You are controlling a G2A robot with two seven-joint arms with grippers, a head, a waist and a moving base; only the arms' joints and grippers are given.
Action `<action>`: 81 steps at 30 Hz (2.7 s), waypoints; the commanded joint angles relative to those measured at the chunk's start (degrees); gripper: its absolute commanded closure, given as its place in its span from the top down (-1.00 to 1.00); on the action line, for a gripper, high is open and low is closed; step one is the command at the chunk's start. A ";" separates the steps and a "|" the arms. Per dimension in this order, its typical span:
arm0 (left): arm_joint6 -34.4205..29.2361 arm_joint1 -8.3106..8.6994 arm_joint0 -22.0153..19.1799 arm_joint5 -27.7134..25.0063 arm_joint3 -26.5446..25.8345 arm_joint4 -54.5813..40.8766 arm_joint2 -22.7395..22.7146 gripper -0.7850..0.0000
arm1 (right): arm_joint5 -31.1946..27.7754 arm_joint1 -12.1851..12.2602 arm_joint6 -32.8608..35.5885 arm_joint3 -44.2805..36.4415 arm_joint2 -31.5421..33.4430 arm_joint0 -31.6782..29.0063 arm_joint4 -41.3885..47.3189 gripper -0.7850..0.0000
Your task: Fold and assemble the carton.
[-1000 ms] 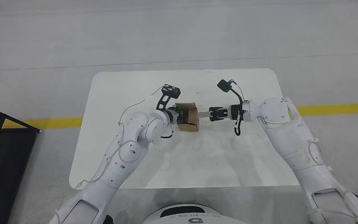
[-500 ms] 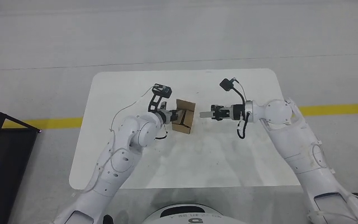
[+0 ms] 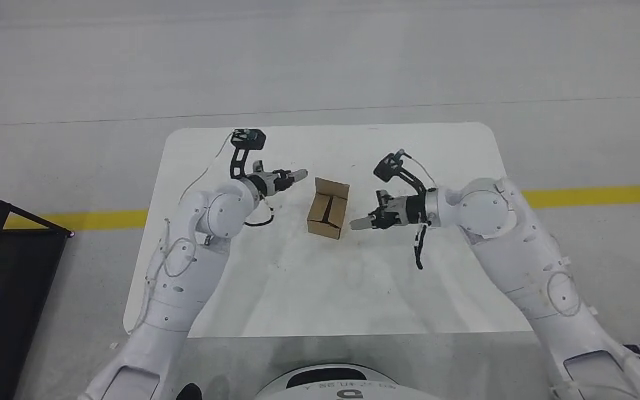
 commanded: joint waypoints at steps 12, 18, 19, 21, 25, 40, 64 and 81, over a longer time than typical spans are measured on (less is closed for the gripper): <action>1.40 -1.67 -9.67 -1.91 9.66 -5.41 5.28 1.00 | 5.49 -1.64 -4.94 0.30 -10.17 2.58 -19.68 1.00; 1.69 -1.41 -9.03 -3.76 10.78 -5.65 4.92 1.00 | 5.70 -2.30 -8.34 2.21 -11.73 3.60 -21.00 1.00; 1.63 -1.35 -8.85 -4.14 10.83 -5.74 4.82 1.00 | 6.03 -2.40 -8.65 2.60 -11.90 3.83 -21.17 1.00; 1.65 -1.21 -8.46 -4.79 10.81 -5.76 4.53 1.00 | 6.92 -2.61 -9.70 3.22 -12.12 4.22 -21.58 1.00; 1.44 -0.92 -7.80 -6.06 10.32 -5.43 4.20 1.00 | 9.06 -2.80 -11.89 4.19 -11.78 4.64 -23.20 1.00; 1.60 -0.66 -6.83 -9.97 9.51 -2.61 6.95 1.00 | 9.99 -0.93 -12.50 2.35 -1.12 0.72 -17.83 1.00; 2.29 -1.04 -7.19 -10.66 10.43 12.20 14.63 1.00 | 3.98 0.85 -7.16 -2.02 3.11 -3.90 -14.24 1.00; 4.00 -0.37 -4.47 -13.49 7.67 11.25 12.30 1.00 | 6.24 -1.06 -6.80 0.56 -6.05 1.39 -17.40 0.96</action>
